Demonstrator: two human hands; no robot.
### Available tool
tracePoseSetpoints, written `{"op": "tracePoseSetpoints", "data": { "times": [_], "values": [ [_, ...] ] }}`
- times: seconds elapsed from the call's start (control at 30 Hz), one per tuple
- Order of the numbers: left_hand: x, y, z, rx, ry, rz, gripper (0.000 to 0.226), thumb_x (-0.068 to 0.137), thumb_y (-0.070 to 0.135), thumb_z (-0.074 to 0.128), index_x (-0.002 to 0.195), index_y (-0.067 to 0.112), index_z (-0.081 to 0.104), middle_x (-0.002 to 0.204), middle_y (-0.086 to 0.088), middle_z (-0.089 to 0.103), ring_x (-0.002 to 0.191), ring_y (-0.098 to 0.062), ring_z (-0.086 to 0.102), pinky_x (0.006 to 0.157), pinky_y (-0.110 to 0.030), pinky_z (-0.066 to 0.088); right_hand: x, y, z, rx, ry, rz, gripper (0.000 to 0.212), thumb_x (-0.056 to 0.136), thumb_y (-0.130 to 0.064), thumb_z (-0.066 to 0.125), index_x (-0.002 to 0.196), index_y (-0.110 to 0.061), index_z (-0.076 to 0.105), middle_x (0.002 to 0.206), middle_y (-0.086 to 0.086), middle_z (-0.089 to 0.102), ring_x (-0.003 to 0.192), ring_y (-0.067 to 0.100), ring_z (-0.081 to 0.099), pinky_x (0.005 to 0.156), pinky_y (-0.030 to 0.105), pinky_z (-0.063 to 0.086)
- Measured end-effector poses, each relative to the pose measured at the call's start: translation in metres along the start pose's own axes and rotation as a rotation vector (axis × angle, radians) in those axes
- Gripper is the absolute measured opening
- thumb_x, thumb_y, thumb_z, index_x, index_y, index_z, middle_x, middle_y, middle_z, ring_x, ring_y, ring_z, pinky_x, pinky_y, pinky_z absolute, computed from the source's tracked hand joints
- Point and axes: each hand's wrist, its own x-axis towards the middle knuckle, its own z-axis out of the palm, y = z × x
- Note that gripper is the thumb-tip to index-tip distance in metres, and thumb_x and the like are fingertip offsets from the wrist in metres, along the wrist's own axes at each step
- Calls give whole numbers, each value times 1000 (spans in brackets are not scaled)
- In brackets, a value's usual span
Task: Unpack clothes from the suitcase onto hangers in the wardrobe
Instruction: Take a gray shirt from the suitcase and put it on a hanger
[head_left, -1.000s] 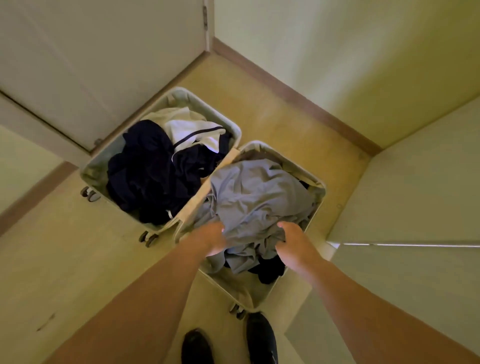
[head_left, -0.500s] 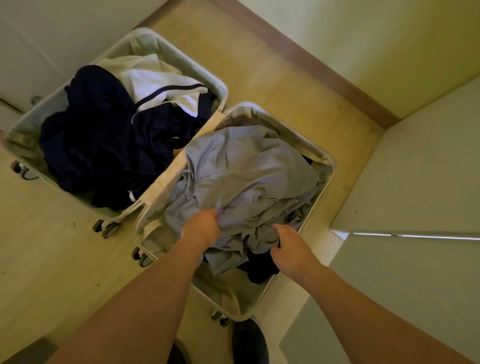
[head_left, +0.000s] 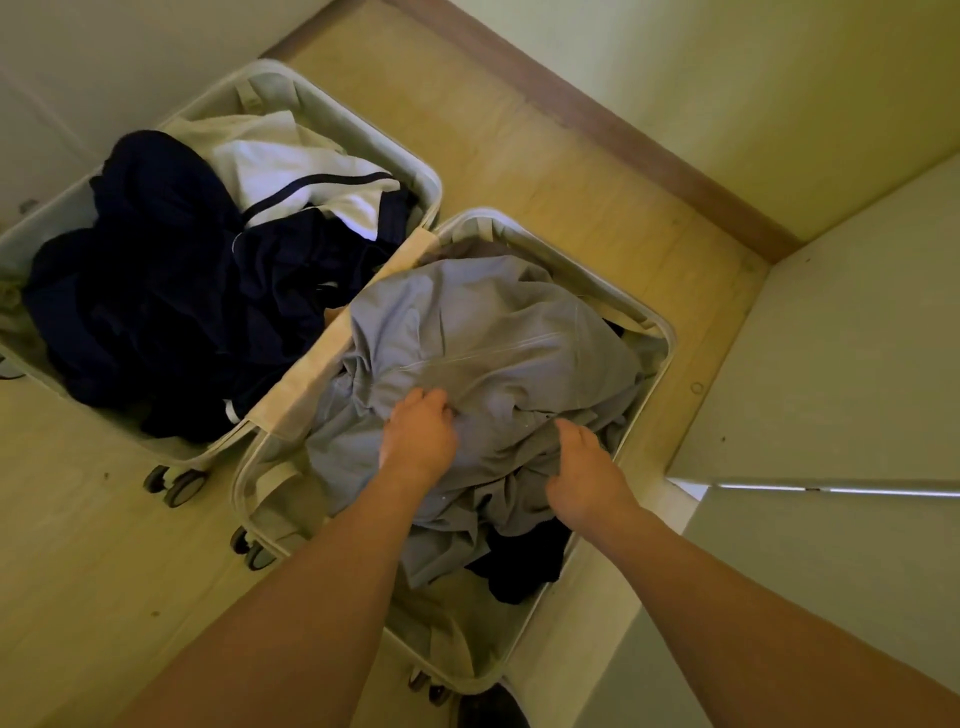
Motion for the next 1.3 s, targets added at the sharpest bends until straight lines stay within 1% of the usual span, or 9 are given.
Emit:
{"op": "tracePoseSetpoints", "data": {
  "times": [0.13, 0.27, 0.43, 0.57, 0.77, 0.87, 0.97, 1.1, 1.3],
  "values": [
    [-34, 24, -48, -538, 147, -155, 18, 105, 21, 35, 100, 9, 47, 82, -2, 50, 79, -24, 50, 70, -36, 39, 2, -3, -4, 40, 37, 17, 99, 84, -17, 67, 153, -24, -3, 158, 10, 7, 139, 34, 31, 106, 47, 39],
    [-73, 61, -131, -1103, -227, -355, 28, 103, 29, 47, 113, 8, 63, 108, -16, 67, 97, -33, 66, 81, -43, 54, -16, -33, -23, 83, 87, 86, 114, 82, -26, 73, 149, -34, -19, 160, 12, -9, 144, 37, 20, 110, 47, 35],
    [-143, 117, -256, -1294, -590, -201, 33, 87, 31, 62, 96, 1, 74, 96, -21, 70, 88, -33, 67, 94, -45, 51, -56, -93, -63, 410, 117, 144, 58, 88, -33, 65, 139, -26, 38, 154, 11, 24, 134, 36, 35, 106, 48, 39],
    [-185, 132, -336, -1228, -667, -160, 32, 78, 26, 71, 102, 4, 69, 100, -21, 67, 89, -34, 65, 96, -49, 49, -122, -158, -133, 1216, -9, 239, 22, 100, -14, 44, 111, -14, 63, 109, 11, 65, 93, 26, 64, 83, 38, 53],
    [-275, 133, -443, -349, -714, -181, 54, 64, 26, 87, 113, 21, 64, 99, -4, 75, 92, -27, 72, 87, -41, 56, -232, -223, -257, 1334, 37, 257, 41, 94, -42, 45, 120, -18, 66, 119, 13, 67, 107, 33, 62, 96, 48, 49],
    [-305, 126, -462, 181, -507, -163, 32, 64, 28, 78, 91, 12, 72, 81, -4, 73, 72, -19, 67, 70, -28, 54, -286, -266, -295, 1357, -23, 188, 40, 92, -41, 51, 114, -12, 68, 110, 14, 69, 105, 31, 63, 95, 44, 50],
    [-316, 102, -472, 218, -99, -171, 7, 75, 20, 63, 74, 14, 61, 68, -4, 59, 65, -23, 58, 57, -31, 44, -325, -309, -307, 1488, -139, 30, 30, 93, -36, 51, 101, -12, 67, 97, 13, 69, 96, 29, 64, 85, 39, 53],
    [-335, 30, -465, -204, 285, -265, 6, 82, 22, 53, 84, 19, 57, 82, -7, 61, 82, -33, 59, 71, -37, 48, -360, -350, -288, 1577, -305, -174, 24, 94, -31, 49, 85, -15, 65, 79, 9, 68, 76, 26, 64, 71, 32, 55],
    [-374, -59, -434, -537, 534, -410, 21, 96, 17, 49, 109, 12, 64, 98, -10, 65, 92, -29, 61, 77, -34, 48, -350, -380, -200, 1612, -439, -179, 38, 95, -36, 45, 117, -13, 66, 106, 13, 70, 89, 30, 65, 70, 37, 57]
  ]
}}
